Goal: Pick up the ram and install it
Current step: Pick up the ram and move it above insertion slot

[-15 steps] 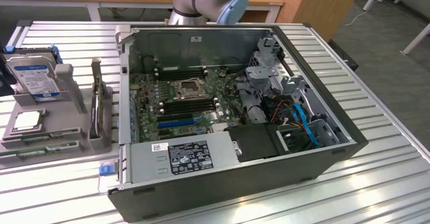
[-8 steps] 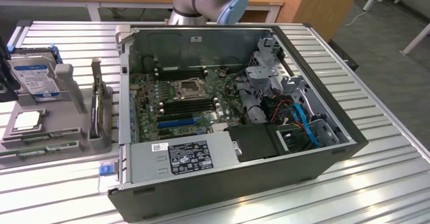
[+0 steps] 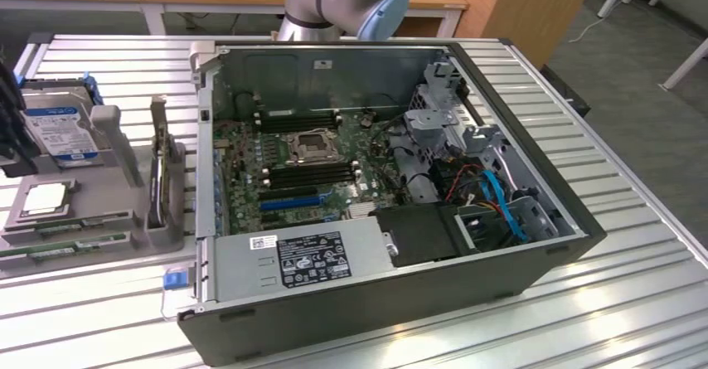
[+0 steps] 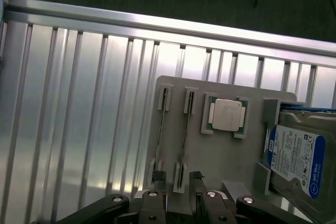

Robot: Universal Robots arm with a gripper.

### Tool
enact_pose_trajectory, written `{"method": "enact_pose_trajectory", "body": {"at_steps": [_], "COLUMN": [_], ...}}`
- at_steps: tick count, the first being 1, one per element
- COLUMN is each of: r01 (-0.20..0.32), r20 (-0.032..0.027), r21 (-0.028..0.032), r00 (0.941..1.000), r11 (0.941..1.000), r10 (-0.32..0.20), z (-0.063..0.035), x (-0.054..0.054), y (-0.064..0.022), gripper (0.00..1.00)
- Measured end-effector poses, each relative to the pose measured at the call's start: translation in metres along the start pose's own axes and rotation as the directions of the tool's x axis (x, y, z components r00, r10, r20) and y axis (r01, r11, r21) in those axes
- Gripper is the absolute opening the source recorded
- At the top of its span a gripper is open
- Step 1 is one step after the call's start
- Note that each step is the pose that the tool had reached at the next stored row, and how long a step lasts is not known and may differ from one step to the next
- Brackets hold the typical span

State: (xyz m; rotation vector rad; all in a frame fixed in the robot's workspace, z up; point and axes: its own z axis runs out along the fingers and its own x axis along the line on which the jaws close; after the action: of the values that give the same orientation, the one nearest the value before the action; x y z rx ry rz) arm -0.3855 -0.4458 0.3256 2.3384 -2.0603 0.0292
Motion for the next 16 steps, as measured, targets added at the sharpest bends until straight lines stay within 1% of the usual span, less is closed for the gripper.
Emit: {"method": "enact_pose_trajectory", "body": {"at_steps": [16], "r01": [-0.002], "r20": [0.0000], "r21": [0.0000], "r00": [1.0000], "r11": [1.0000], "r10": [0.002], "z": [0.0290], "x": [-0.001], "y": [-0.0002], "gripper": [0.32]}}
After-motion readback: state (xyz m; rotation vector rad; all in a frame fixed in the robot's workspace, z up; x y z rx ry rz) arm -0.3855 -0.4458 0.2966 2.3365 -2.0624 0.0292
